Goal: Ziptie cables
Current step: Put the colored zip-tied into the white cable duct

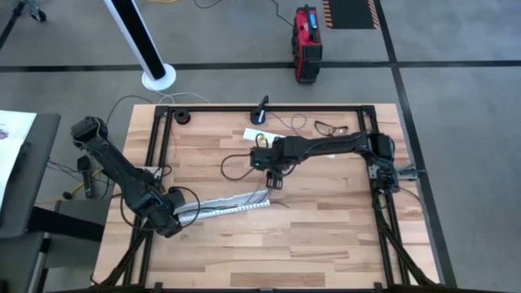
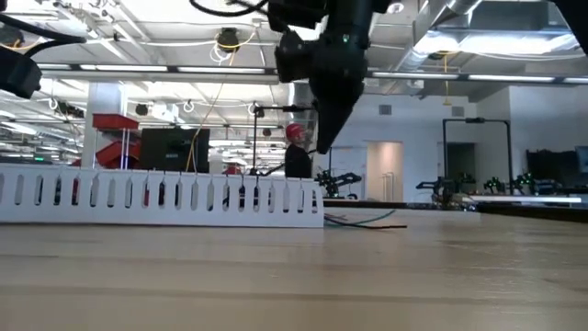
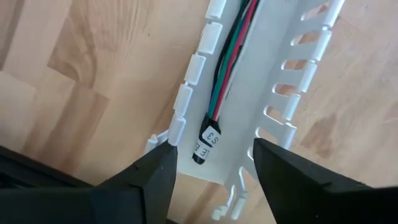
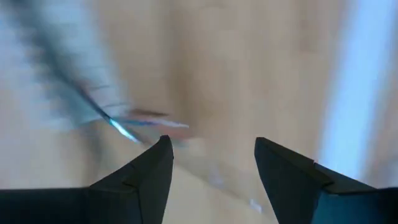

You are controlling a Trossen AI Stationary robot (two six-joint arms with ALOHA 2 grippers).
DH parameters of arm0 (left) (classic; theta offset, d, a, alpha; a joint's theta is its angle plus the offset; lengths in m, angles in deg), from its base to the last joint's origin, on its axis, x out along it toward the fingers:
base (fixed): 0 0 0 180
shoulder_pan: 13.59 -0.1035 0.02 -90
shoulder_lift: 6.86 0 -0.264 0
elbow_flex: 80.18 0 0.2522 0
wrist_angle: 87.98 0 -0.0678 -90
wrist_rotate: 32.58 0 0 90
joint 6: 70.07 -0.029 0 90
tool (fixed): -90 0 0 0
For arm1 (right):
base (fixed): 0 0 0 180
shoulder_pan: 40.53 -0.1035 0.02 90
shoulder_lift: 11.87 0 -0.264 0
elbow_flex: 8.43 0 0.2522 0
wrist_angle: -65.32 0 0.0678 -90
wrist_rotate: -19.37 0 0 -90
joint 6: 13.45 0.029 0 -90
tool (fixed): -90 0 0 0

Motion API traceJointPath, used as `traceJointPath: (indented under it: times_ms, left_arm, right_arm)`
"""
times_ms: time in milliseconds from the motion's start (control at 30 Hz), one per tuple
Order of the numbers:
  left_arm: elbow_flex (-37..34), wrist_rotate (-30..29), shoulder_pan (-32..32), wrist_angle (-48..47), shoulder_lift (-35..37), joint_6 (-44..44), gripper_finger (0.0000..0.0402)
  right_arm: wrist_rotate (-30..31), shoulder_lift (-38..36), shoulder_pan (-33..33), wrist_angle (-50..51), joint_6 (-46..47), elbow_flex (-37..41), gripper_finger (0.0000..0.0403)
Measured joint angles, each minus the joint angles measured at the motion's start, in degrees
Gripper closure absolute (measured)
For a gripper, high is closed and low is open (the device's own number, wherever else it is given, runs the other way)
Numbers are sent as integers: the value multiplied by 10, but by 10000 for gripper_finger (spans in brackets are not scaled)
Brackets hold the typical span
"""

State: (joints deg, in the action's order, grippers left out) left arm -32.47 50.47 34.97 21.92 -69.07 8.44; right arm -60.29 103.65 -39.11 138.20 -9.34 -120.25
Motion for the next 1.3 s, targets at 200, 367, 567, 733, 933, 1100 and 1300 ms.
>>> traceJointPath:
  times_ms: [200,367,567,733,933,1100,1300]
  left_arm:
    - [1,-2,0,-11,0,-13,194]
    - [2,-2,0,-37,0,10,194]
    - [2,2,0,-37,0,-5,194]
    - [2,1,0,-36,0,-7,194]
    - [1,-1,0,-36,0,-9,194]
    - [1,-8,0,-36,0,-5,194]
    - [1,-19,0,-36,0,1,194]
  right_arm:
    - [-6,-1,22,27,17,0,194]
    - [-33,-1,10,36,-24,0,195]
    - [-69,-1,-9,-42,-179,-2,195]
    - [-77,-1,-4,-104,-234,-6,197]
    - [-73,-1,24,-157,-233,-6,247]
    - [-93,29,58,-179,-221,-7,352]
    - [-198,85,61,-132,-151,-6,394]
